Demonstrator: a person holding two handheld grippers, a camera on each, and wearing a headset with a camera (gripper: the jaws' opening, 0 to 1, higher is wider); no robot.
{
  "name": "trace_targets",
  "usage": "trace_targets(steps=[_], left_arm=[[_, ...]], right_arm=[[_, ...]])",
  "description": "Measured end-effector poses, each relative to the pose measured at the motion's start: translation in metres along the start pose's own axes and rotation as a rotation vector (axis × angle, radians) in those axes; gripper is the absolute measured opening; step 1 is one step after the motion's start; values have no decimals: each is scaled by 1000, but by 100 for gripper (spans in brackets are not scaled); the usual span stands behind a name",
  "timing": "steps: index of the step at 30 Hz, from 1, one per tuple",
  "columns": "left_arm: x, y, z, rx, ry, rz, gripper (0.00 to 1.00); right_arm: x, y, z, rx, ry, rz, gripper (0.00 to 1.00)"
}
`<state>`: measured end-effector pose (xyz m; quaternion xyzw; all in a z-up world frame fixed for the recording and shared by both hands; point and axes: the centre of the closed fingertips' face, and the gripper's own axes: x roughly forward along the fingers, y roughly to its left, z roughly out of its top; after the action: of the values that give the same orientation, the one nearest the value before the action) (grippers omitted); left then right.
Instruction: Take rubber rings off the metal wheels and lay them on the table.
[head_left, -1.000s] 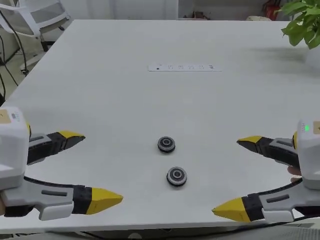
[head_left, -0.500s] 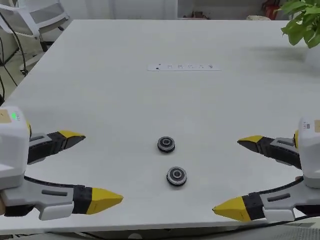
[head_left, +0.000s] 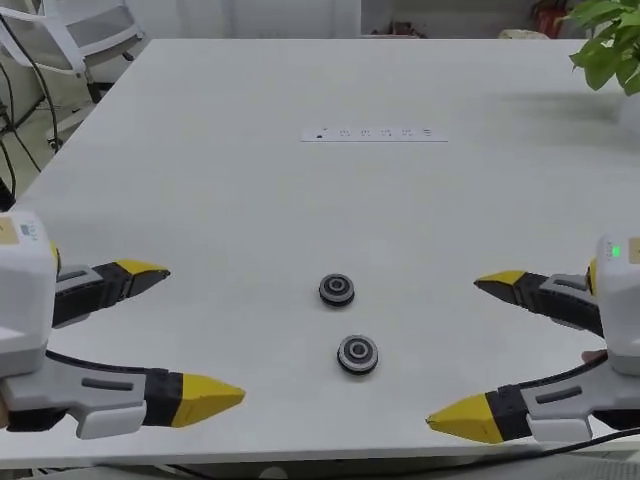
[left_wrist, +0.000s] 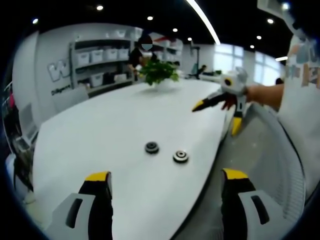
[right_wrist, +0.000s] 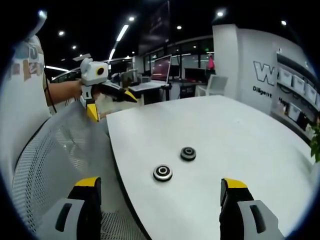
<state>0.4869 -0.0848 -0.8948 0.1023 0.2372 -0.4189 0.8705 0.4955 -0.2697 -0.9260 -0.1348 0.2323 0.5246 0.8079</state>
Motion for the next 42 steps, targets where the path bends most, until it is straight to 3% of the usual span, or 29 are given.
trace_targets(steps=[23, 42], left_arm=[[8, 11, 12, 48, 0, -20, 89], [31, 19, 23, 107, 11, -55, 86]], right_arm=[[6, -17, 14, -31, 2, 17, 95], [24, -27, 25, -77, 8, 49, 91]])
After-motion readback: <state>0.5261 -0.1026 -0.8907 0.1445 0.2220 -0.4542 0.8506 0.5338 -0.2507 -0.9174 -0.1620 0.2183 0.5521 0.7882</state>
